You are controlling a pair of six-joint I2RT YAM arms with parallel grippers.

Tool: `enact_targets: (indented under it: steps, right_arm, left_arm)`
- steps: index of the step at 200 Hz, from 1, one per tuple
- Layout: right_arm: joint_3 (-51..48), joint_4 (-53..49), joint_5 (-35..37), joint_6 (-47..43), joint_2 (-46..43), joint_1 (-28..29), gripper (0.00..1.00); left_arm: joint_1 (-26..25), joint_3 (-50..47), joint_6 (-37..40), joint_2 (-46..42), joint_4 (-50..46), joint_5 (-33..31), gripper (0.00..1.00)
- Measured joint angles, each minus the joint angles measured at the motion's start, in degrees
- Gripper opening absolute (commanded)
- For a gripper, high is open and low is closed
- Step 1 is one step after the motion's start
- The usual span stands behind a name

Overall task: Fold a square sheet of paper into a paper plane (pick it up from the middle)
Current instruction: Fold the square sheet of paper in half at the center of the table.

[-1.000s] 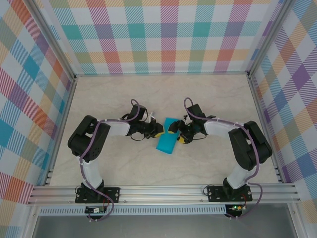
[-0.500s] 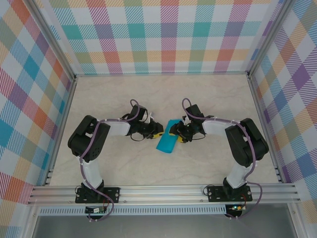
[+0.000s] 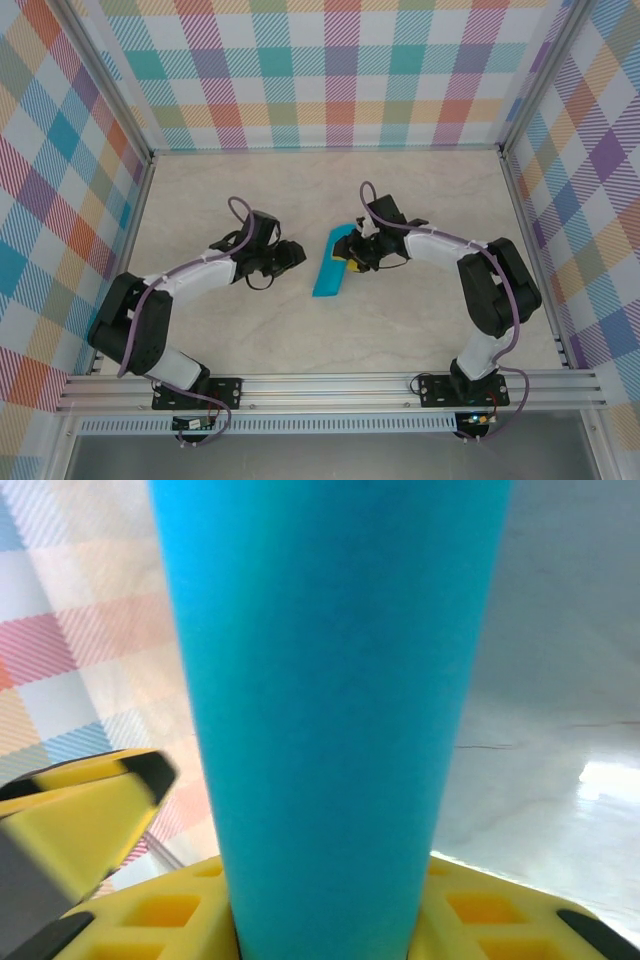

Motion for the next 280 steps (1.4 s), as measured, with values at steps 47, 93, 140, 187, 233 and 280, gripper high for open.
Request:
enact_targets:
  steps: [47, 93, 140, 187, 233, 280]
  right_arm:
    - [6.1, 0.2, -5.27, -1.7, -0.04, 2.32, 0.41]
    - [7.3, -2.78, -5.53, -4.72, 3.15, 2.23, 0.43]
    - [7.32, -6.97, -1.53, -6.91, 9.44, 2.23, 0.5]
    - [7.52, -10.21, 2.64, -8.57, 10.25, 2.23, 0.59]
    - [7.13, -10.8, 7.39, -7.06, 9.46, 2.23, 0.63]
    - [6.36, -11.5, 10.69, -5.7, 8.48, 2.23, 0.65]
  left_arm:
    - [4.44, -6.03, -2.64, -8.83, -3.23, -5.51, 0.52]
    - [4.9, -6.69, -2.97, -11.54, -2.03, -3.89, 0.56]
    - [4.9, -6.71, -2.95, -8.09, 2.93, 2.73, 0.56]
    - [4.87, -6.71, -2.84, -5.07, 6.69, 8.15, 0.56]
    - [4.02, -6.71, -2.27, -1.55, 8.83, 11.04, 0.56]
    - [2.29, -6.03, -1.84, 2.38, 9.53, 12.5, 0.56]
